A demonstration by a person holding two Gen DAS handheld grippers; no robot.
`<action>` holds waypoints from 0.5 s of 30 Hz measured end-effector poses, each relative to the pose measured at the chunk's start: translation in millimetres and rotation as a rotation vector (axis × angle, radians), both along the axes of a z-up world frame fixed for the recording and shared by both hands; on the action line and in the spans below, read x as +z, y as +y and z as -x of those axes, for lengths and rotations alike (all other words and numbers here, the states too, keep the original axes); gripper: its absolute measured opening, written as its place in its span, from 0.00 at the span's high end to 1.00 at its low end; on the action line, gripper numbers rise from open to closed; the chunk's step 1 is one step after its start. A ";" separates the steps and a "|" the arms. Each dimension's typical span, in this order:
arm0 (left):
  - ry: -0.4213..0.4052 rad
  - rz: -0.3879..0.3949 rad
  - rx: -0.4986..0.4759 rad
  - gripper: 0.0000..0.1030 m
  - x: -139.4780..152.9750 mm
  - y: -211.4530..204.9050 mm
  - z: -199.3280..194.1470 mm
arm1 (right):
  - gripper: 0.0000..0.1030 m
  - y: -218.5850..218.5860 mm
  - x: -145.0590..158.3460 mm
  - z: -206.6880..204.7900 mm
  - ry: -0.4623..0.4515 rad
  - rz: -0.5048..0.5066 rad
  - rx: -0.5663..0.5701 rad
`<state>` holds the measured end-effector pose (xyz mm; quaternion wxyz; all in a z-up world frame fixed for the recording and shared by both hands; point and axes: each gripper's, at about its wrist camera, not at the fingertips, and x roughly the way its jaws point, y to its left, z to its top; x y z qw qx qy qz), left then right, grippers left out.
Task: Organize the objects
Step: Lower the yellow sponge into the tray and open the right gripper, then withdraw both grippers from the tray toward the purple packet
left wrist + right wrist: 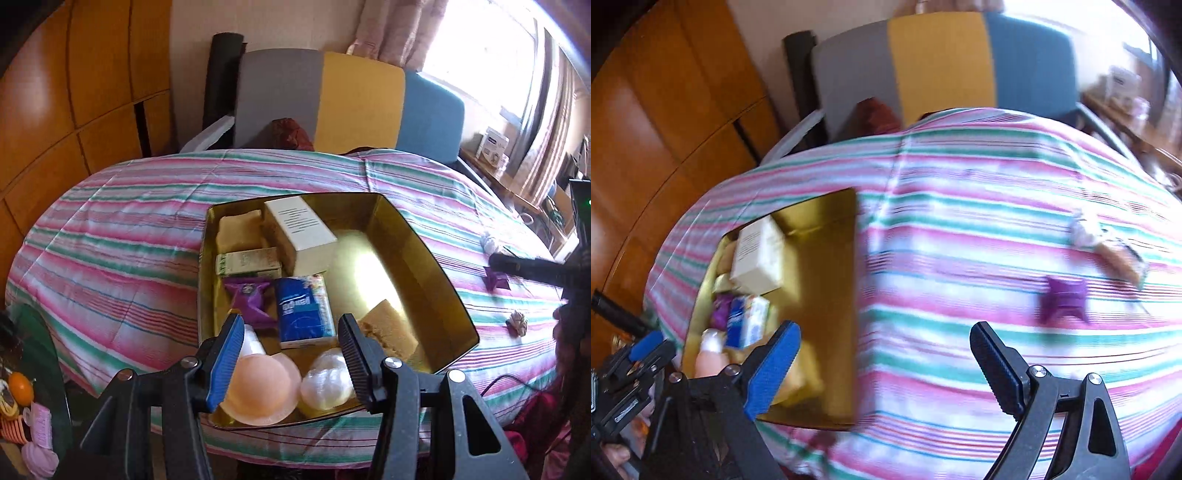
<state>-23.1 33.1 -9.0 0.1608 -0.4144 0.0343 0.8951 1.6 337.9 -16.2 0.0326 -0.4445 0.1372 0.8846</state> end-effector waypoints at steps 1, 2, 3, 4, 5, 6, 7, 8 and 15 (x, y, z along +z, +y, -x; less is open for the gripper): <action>0.003 0.005 -0.008 0.48 1.1 3.0 -0.5 | 0.09 10.1 1.8 -1.8 0.002 -0.010 -0.021; 0.005 0.009 -0.017 0.48 2.4 6.4 -0.6 | 0.09 21.2 3.7 -3.8 0.005 -0.019 -0.044; 0.007 0.012 -0.027 0.48 3.7 10.2 -0.8 | 0.09 32.7 5.6 -5.9 0.008 -0.024 -0.066; 0.008 0.015 -0.035 0.48 4.7 13.2 -0.9 | 0.09 44.4 7.2 -7.9 0.012 -0.029 -0.090; 0.010 0.020 -0.044 0.48 5.6 17.3 -0.8 | 0.09 55.8 8.4 -9.3 0.016 -0.036 -0.115; 0.010 0.024 -0.053 0.48 6.5 21.6 -0.8 | 0.09 69.0 9.8 -11.6 0.021 -0.045 -0.143; 0.010 0.026 -0.061 0.48 7.4 25.2 -0.7 | 0.09 84.5 11.1 -16.0 0.027 -0.053 -0.173; 0.012 0.030 -0.072 0.48 8.6 29.9 -0.8 | 0.09 97.5 11.3 -18.5 0.031 -0.058 -0.202; 0.030 0.063 -0.144 0.48 17.5 60.8 -1.7 | 0.08 191.9 -7.7 -40.6 0.045 -0.084 -0.430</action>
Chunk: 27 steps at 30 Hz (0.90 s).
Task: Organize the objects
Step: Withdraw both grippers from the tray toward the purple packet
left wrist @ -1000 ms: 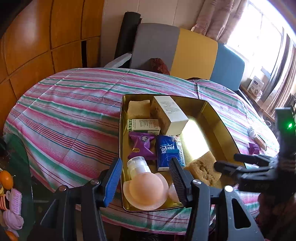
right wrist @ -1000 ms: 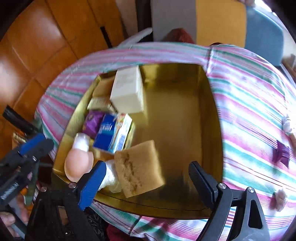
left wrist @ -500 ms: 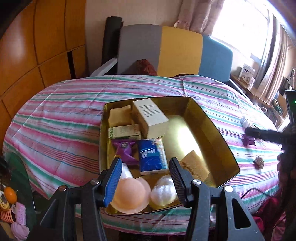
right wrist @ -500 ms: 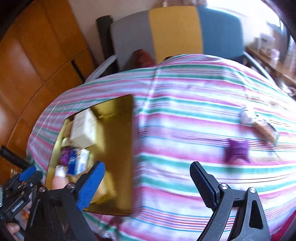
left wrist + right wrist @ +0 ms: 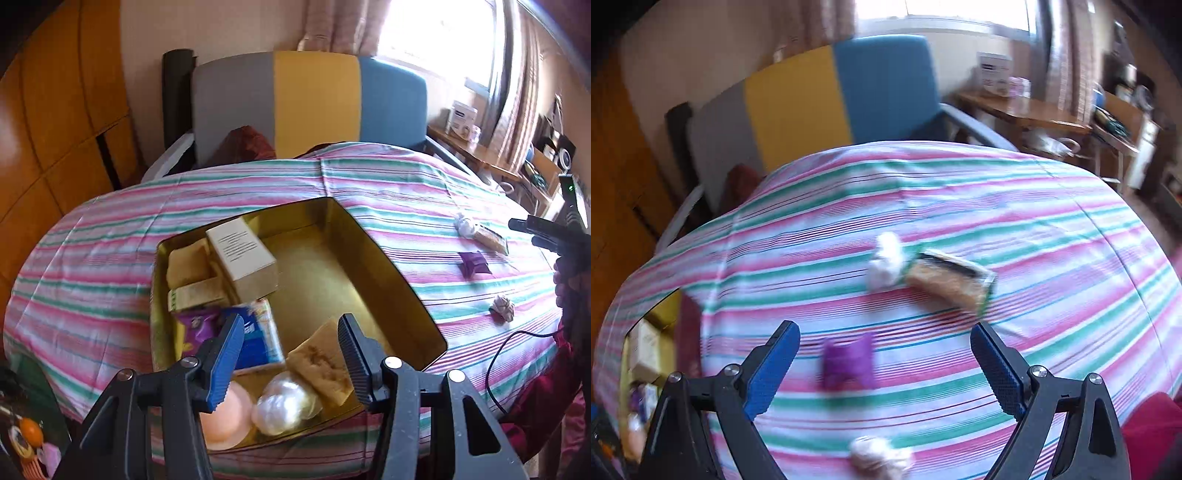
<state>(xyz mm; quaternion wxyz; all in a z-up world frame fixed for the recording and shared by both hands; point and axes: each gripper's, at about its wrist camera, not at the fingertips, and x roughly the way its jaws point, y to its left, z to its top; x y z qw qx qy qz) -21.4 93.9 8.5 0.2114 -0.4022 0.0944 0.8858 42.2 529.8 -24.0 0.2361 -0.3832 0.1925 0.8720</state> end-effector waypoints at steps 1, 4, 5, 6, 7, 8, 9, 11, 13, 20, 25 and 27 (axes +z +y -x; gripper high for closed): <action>0.001 0.004 -0.008 0.48 1.1 4.0 0.6 | 0.08 12.0 -6.0 -5.6 0.005 0.015 -0.035; 0.009 0.023 -0.035 0.48 4.5 19.6 2.5 | 0.08 43.3 -24.8 -20.3 0.008 0.143 -0.150; 0.012 0.030 -0.046 0.48 5.5 25.9 3.3 | 0.08 49.8 -27.5 -23.5 0.029 0.193 -0.171; 0.015 0.037 -0.056 0.48 6.0 31.8 4.0 | 0.08 53.6 -28.1 -26.5 0.050 0.222 -0.186; 0.017 0.042 -0.066 0.48 6.4 37.7 4.5 | 0.08 55.7 -28.0 -27.8 0.055 0.228 -0.196; 0.018 0.047 -0.078 0.48 6.8 44.4 5.0 | 0.08 55.2 -28.1 -28.3 0.054 0.229 -0.201; 0.017 0.051 -0.090 0.48 7.1 50.8 5.4 | 0.08 55.2 -28.6 -28.5 0.053 0.236 -0.202; 0.013 0.054 -0.113 0.48 7.2 63.5 6.2 | 0.08 54.8 -31.3 -28.9 0.054 0.259 -0.195; 0.007 0.053 -0.136 0.48 7.8 74.3 5.6 | 0.06 54.2 -34.3 -28.9 0.050 0.272 -0.193; -0.091 -0.004 -0.208 0.48 3.1 109.5 8.3 | 0.05 68.0 -49.2 -38.3 0.020 0.345 -0.267; -0.118 -0.011 -0.277 0.48 1.6 139.6 3.8 | 0.05 77.4 -52.0 -49.9 0.049 0.395 -0.321; -0.141 -0.018 -0.299 0.48 -0.5 150.5 4.1 | 0.05 77.5 -52.2 -49.6 0.050 0.401 -0.319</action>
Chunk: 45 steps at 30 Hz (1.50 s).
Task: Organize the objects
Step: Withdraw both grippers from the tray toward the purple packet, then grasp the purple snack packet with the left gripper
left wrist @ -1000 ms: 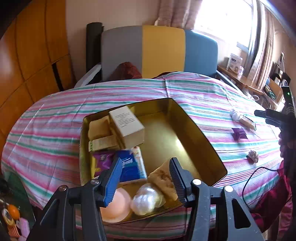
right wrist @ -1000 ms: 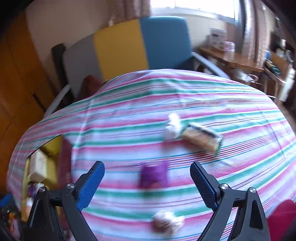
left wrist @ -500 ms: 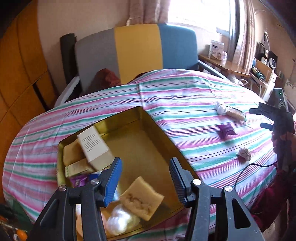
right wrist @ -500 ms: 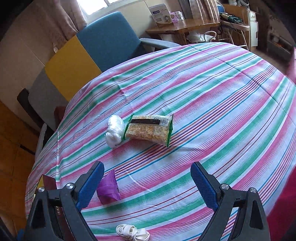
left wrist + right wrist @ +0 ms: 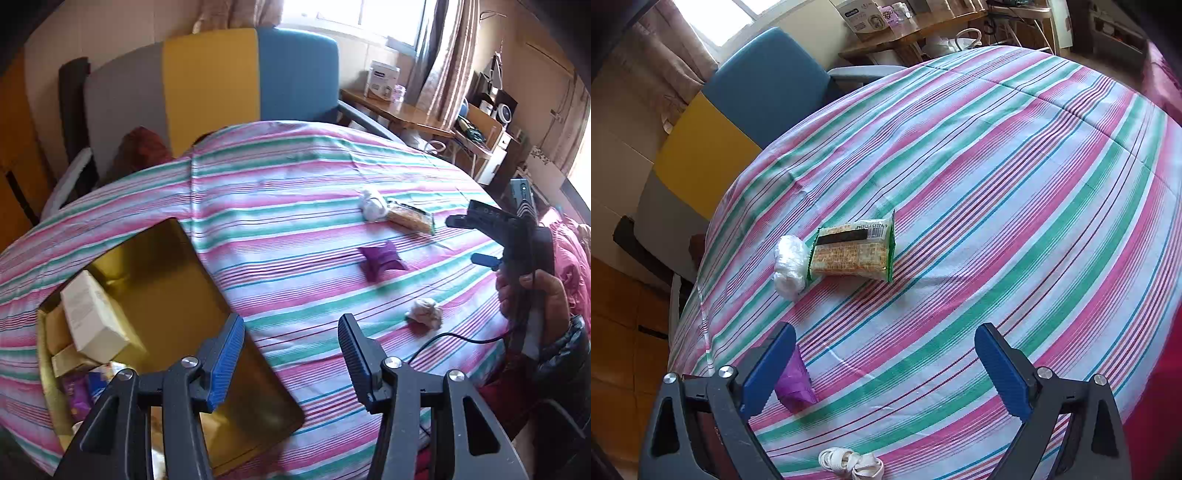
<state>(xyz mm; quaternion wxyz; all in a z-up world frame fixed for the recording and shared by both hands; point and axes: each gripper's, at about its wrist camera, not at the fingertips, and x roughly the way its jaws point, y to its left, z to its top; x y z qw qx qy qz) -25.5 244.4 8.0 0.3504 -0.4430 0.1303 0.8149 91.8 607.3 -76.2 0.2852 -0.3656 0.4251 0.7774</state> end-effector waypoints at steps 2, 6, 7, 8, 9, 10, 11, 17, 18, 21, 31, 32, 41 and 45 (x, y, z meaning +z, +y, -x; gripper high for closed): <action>-0.013 0.007 -0.021 0.48 -3.3 12.8 -1.1 | 0.05 -1.2 -0.1 1.7 0.001 0.003 0.009; -0.006 0.069 -0.088 0.48 -14.5 45.9 -4.4 | 0.05 -2.6 0.2 2.5 0.007 0.009 0.015; 0.004 0.085 -0.105 0.48 -17.4 55.9 -4.9 | 0.05 -2.2 0.3 1.6 0.012 0.014 0.012; 0.008 0.102 -0.124 0.48 -20.2 64.3 -4.3 | 0.05 -1.5 0.0 1.1 0.017 0.020 0.009; 0.012 0.123 -0.148 0.48 -24.1 75.6 -3.2 | 0.05 -0.8 -0.2 0.3 0.023 0.028 0.007; 0.016 0.134 -0.162 0.48 -27.2 85.1 -1.6 | 0.05 -0.2 -0.4 -0.5 0.029 0.035 0.004; 0.015 0.152 -0.189 0.47 -31.1 96.0 -0.8 | 0.05 0.0 -0.1 -1.5 0.036 0.039 0.002; 0.044 0.259 -0.362 0.41 -64.9 153.7 2.5 | 0.04 2.7 -0.5 -4.1 0.059 0.076 -0.003; 0.038 0.274 -0.388 0.40 -70.2 160.1 3.8 | 0.04 3.2 -0.9 -4.5 0.062 0.084 -0.001; 0.044 0.315 -0.449 0.40 -83.1 176.0 6.2 | 0.04 3.9 -1.6 -3.6 0.070 0.100 0.007; 0.096 0.366 -0.579 0.40 -95.6 215.0 10.5 | 0.03 5.3 -3.1 -2.0 0.093 0.132 0.026; 0.084 0.361 -0.583 0.40 -97.7 217.8 11.9 | 0.03 5.5 -3.0 -2.2 0.095 0.132 0.026; -0.061 0.274 -0.471 0.68 -110.6 208.2 21.8 | 0.03 7.8 -3.6 -2.5 0.078 0.113 0.025; -0.108 0.208 -0.370 0.68 -96.0 181.0 19.3 | 0.03 7.9 -5.1 -0.7 0.061 0.104 0.028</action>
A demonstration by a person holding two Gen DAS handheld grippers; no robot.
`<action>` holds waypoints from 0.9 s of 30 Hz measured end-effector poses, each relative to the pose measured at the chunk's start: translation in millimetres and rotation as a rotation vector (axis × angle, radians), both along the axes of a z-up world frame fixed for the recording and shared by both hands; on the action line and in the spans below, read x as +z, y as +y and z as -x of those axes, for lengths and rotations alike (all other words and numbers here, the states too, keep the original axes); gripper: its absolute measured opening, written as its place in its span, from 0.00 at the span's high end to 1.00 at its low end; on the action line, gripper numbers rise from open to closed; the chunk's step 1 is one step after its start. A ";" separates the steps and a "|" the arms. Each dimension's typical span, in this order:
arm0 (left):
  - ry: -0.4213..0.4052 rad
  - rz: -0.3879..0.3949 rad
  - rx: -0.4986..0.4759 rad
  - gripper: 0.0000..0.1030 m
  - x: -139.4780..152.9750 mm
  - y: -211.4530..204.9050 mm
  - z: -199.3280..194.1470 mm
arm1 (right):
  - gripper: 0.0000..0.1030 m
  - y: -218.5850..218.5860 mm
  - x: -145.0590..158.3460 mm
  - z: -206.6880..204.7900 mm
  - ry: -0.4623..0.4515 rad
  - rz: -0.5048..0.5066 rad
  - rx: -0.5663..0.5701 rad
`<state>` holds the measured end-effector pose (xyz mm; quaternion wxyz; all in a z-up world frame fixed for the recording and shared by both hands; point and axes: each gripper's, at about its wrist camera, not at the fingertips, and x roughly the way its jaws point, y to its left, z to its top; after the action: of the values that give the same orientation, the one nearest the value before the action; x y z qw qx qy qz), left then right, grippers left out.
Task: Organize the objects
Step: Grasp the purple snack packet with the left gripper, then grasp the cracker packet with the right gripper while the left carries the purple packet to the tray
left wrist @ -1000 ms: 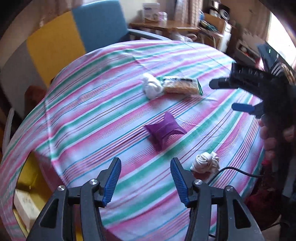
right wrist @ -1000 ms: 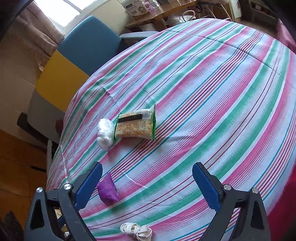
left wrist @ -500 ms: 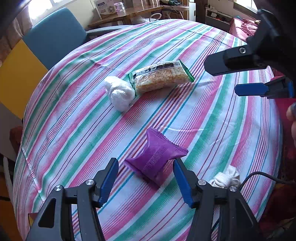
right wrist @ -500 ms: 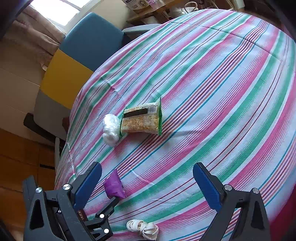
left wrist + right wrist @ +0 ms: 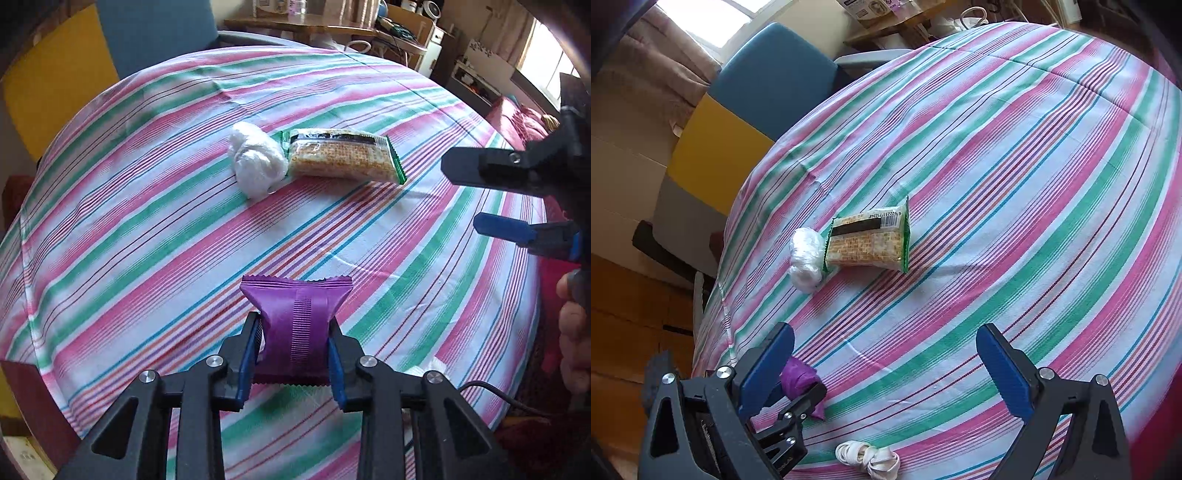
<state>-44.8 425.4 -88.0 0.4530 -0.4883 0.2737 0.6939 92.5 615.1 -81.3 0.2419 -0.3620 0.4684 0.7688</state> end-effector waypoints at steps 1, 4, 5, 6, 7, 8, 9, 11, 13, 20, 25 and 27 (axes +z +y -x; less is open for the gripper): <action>-0.012 -0.016 0.015 0.68 4.9 -6.9 -1.9 | 0.03 0.2 -0.3 0.2 -0.005 -0.002 0.000; -0.018 -0.072 0.058 0.68 30.0 -32.0 -16.6 | 0.03 -1.6 -2.6 4.1 -0.025 -0.005 0.022; -0.012 -0.087 0.069 0.68 39.3 -37.4 -19.4 | 0.03 -3.1 -3.0 5.6 -0.033 -0.009 0.030; -0.008 -0.111 0.080 0.68 48.5 -44.2 -21.7 | 0.03 -4.5 -3.2 7.1 -0.042 -0.020 0.036; -0.007 -0.134 0.088 0.68 56.0 -51.6 -23.0 | 0.03 -5.5 -2.7 8.0 -0.051 -0.032 0.038; -0.005 -0.162 0.102 0.68 66.4 -60.1 -24.8 | 0.03 -6.2 -2.3 8.4 -0.060 -0.043 0.039; -0.001 -0.182 0.112 0.68 73.6 -67.7 -26.0 | 0.03 -6.6 -3.0 9.5 -0.068 -0.049 0.041; 0.006 -0.227 0.139 0.68 88.7 -85.9 -26.1 | 0.03 -7.5 -5.2 10.9 -0.085 -0.054 0.044; 0.010 -0.261 0.161 0.68 97.7 -103.1 -26.3 | 0.03 -8.7 -6.7 12.5 -0.102 -0.064 0.048; 0.018 -0.318 0.272 0.68 109.0 -181.8 -23.8 | 0.06 -16.7 -12.7 23.8 -0.168 -0.102 0.093; 0.027 -0.325 0.352 0.68 103.3 -235.3 -19.4 | 0.10 -27.4 -15.5 34.2 -0.213 -0.131 0.153; 0.042 -0.330 0.370 0.68 103.7 -254.8 -20.1 | 0.10 -33.0 -13.0 43.3 -0.236 -0.168 0.200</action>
<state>-24.6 170.6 15.7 0.3859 -0.4352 0.0721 0.8102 49.3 582.1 -94.4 0.2470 -0.4728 0.3324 0.7777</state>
